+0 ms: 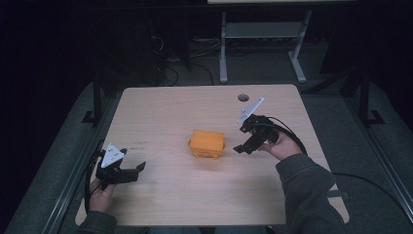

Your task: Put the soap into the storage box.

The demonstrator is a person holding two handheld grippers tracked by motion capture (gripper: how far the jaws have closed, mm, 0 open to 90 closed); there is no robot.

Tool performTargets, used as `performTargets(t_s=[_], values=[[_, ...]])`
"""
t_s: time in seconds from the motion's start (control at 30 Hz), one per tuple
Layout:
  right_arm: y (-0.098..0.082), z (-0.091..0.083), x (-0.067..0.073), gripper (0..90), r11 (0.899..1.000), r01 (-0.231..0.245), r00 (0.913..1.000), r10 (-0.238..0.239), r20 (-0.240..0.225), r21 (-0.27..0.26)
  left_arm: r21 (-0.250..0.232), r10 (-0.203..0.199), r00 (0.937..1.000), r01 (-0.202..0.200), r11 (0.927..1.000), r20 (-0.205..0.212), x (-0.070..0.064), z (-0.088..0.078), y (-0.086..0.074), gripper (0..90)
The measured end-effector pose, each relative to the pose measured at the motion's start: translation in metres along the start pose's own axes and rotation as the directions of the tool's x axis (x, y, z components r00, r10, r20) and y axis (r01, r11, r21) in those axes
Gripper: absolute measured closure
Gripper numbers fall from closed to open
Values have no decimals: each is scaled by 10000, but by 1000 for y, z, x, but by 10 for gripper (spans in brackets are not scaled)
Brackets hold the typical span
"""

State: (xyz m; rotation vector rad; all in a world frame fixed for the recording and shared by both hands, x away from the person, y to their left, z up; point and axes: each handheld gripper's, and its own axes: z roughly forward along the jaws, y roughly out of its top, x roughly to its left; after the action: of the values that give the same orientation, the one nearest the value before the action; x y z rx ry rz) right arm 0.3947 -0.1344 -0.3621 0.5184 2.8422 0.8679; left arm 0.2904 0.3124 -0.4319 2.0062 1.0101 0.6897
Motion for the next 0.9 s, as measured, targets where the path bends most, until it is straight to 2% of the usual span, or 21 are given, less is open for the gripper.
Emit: performTargets(t_s=[0.13,0.43,0.63,0.9], values=[[-6,-1,0,172,9997,-218,9998,218,-30,94,-7,-5,10000,5,10000,11,0,0,0,141],[-18,-6,0,172,9996,-277,9996,277,60,-15,-56,9,10000,-9,10000,12,-1,1,0,140],[-29,-7,0,172,9983,-562,9984,561,60,175,-42,22,10000,-22,10000,11,-1,1,0,141],[-43,-11,2,172,9974,-714,9973,713,151,59,14,31,10000,-31,10000,20,-1,1,0,141]])
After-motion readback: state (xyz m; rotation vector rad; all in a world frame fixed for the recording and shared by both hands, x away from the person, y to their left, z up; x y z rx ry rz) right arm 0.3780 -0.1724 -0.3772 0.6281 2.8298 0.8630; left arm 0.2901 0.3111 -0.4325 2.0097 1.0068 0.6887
